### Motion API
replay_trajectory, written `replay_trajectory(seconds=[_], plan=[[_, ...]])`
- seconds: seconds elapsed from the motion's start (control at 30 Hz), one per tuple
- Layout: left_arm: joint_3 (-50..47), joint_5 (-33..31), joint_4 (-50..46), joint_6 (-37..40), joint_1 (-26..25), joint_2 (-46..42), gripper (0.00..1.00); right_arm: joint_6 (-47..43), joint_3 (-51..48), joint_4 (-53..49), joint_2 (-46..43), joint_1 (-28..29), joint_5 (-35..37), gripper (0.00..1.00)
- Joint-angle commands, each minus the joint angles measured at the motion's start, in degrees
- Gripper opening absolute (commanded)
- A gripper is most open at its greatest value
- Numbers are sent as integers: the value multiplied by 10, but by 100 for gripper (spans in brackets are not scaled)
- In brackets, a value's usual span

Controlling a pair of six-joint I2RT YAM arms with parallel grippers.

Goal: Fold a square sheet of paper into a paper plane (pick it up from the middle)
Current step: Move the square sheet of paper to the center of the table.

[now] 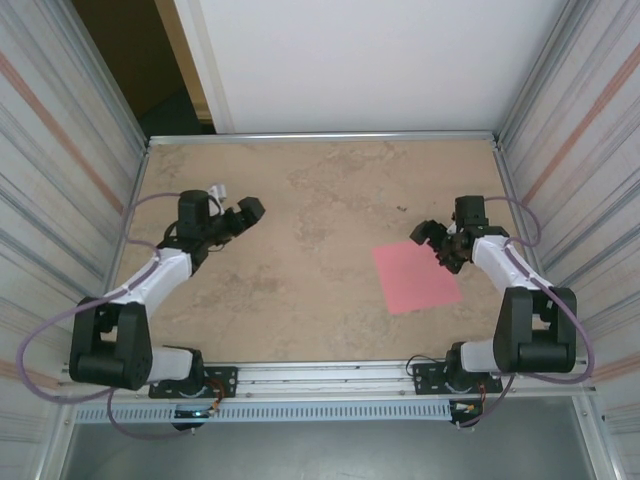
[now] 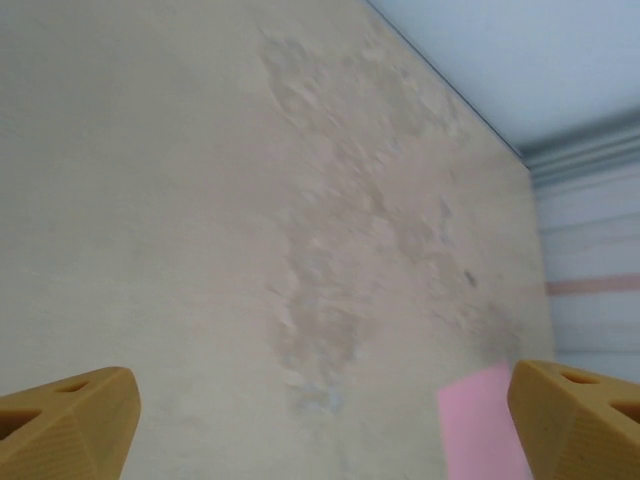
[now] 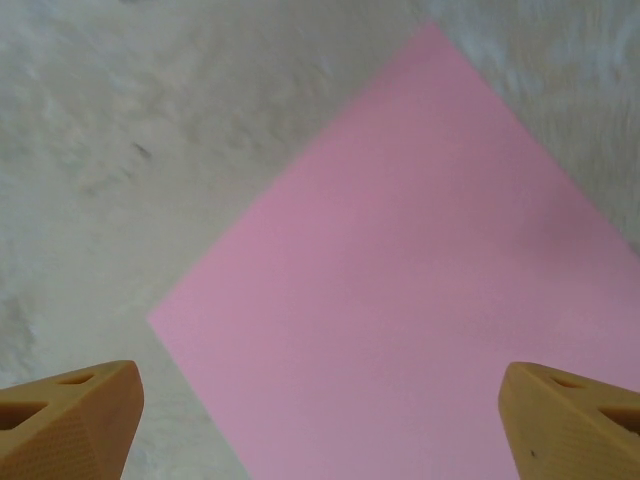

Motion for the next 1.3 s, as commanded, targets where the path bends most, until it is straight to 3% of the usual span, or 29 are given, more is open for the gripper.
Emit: replay_trajectory(seconds=[0.0,0.13,0.4,0.7,0.9,1.07,1.27], plan=[[2,36,60,-89,-38,32,94,27,1,-16,33,-5,-21,88],[4,51,94,-114,-65,75,93,39,4,-15,71,-6,-19,85],[11,41,79,-116,-103,105,92,80,-17,-10,78,30,14,88],[2,31,69,-105,-104,105,90,229,-27,46,115,170,30,88],[1,31,51,-100,-104,106,83,363,50,97,168,290,34,85],[-4,41,51,-112,-117,104,70,270,152,52,181,312,61,73],[17,36,21,-129,-174,132,59,135,149,50,188,242,-8,71]])
